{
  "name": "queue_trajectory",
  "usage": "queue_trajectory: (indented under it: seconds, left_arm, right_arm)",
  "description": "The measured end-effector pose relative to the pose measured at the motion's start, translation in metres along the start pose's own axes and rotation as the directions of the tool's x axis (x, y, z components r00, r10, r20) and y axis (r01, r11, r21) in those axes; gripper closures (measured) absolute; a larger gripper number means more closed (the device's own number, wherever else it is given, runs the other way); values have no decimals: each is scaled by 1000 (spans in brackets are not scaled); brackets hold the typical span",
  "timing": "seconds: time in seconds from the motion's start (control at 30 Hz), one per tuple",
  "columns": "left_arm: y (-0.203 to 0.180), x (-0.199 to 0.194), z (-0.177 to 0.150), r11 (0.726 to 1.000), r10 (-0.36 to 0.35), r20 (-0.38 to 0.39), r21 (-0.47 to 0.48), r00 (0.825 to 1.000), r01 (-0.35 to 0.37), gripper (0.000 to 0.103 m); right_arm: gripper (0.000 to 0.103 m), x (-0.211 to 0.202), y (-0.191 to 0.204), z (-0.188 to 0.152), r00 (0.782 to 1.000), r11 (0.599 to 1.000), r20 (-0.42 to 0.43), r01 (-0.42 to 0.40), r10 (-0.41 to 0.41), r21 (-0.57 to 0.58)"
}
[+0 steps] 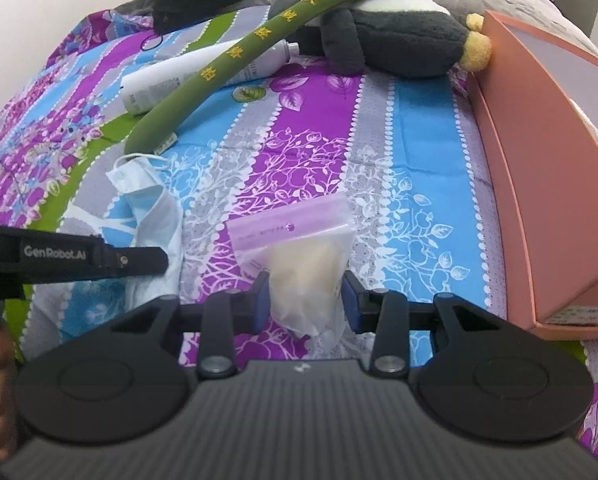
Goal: Organize soft objects
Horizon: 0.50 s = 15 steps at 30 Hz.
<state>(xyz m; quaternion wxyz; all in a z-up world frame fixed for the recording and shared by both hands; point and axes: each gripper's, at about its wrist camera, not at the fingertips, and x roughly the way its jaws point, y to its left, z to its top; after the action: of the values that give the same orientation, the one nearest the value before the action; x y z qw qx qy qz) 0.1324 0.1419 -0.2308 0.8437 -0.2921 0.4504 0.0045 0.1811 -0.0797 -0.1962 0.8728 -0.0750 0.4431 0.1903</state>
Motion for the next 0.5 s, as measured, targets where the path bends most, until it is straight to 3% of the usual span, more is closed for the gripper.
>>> queue_trajectory:
  seconds: [0.5]
  left_arm:
    - [-36,-36,-2,988,40,47,147,998,-46,96]
  right_arm:
    - [65,-34,-15,0,998,995,65,-5,-1,100]
